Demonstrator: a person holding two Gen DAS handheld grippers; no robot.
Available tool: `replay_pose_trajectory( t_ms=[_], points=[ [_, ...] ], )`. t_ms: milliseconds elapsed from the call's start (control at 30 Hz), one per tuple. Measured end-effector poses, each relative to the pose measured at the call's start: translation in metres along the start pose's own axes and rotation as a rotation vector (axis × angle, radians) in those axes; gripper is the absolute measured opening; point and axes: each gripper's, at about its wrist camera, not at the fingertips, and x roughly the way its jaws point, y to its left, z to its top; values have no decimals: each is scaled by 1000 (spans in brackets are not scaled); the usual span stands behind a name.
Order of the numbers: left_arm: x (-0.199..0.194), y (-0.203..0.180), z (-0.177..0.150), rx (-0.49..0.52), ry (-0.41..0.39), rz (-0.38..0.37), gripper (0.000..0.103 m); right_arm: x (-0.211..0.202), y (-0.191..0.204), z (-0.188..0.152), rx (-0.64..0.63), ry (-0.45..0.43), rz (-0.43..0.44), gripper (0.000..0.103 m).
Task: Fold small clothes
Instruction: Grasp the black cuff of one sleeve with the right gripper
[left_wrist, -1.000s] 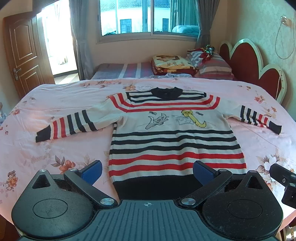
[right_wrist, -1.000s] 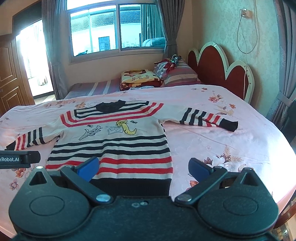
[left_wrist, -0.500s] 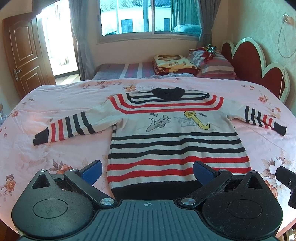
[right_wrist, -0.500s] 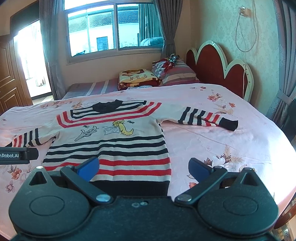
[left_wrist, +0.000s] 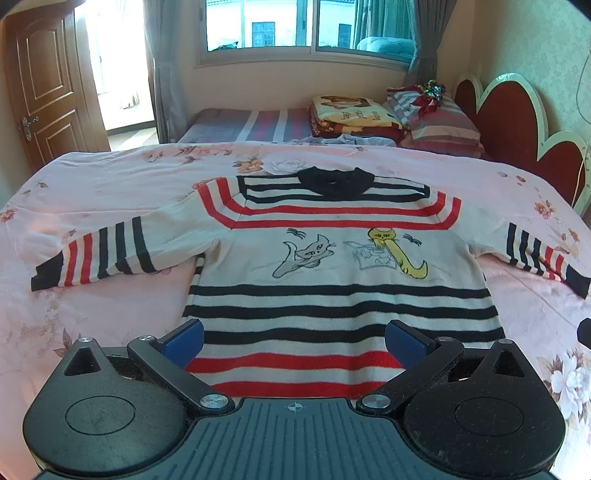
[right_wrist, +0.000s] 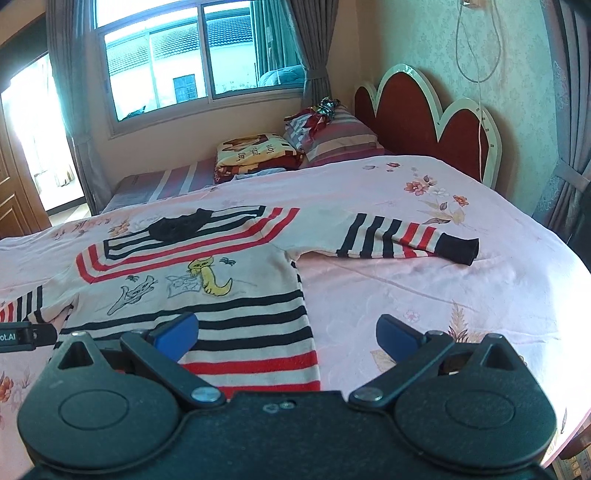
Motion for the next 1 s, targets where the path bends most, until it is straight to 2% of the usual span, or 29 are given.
replay_pose_trajectory(
  t_ms=[133,400,500,700,800,1000],
  points=[
    [33,-14,14,-1,7,16,103,38,-26,12,70,24,-14,102],
    [103,-35,35,-30,52,26,103,125,-87,27,191,140,-89,89],
    [128,-43,42,-42,79,26,103,155,-113,29,244,182,-123,80],
    [166,-60,51,-27,104,59,103,201,-155,34,332,220,-171,71],
    [179,-69,55,-2,103,73,103,223,-175,36,398,244,-175,61],
    [199,-76,64,12,109,93,103,246,-208,40,557,220,-173,61]
  ],
)
